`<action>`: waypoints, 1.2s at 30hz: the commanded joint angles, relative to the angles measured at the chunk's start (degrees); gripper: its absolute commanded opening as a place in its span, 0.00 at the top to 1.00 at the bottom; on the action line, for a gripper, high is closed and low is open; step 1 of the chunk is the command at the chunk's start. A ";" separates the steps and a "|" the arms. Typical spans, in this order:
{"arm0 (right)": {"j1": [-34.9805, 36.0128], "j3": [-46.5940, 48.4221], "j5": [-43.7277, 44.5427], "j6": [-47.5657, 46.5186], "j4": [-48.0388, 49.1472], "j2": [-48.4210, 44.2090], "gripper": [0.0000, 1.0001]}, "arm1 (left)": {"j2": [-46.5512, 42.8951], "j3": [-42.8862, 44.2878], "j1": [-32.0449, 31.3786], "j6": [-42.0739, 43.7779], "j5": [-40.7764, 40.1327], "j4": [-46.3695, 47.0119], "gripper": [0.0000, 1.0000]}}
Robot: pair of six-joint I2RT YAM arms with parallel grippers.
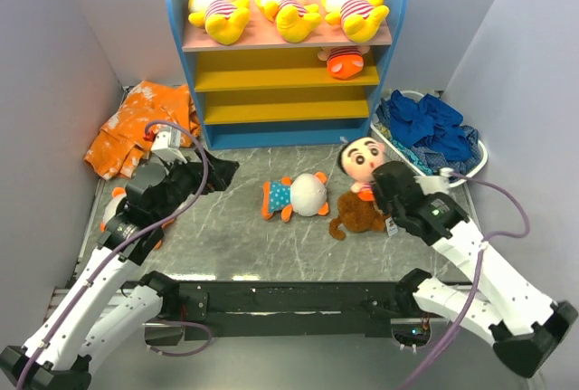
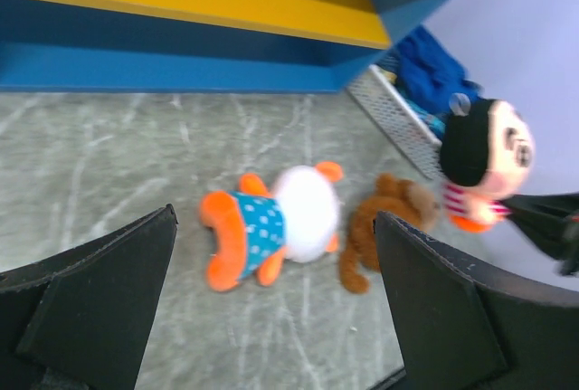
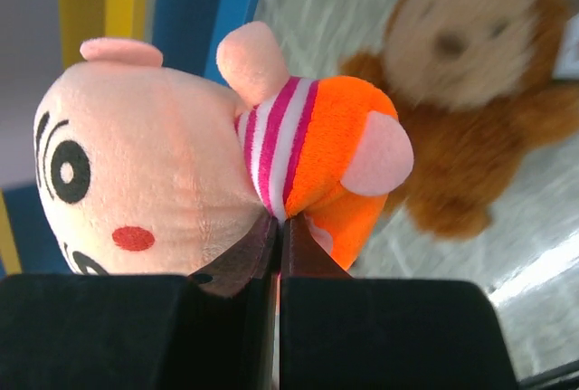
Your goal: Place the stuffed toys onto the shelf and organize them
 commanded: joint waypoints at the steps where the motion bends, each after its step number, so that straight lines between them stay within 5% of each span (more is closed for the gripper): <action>1: 10.38 4.18 4.81 9.90 7.39 4.19 1.00 | -0.11 1.58 0.09 -4.93 5.81 5.78 0.02; 13: 26.04 14.91 7.46 12.72 15.02 19.23 1.00 | 1.21 -1.23 0.01 -9.25 6.96 12.80 0.04; 36: 31.06 24.31 9.74 12.02 16.09 31.19 1.00 | 6.83 -4.40 -0.52 -6.97 13.38 25.65 0.01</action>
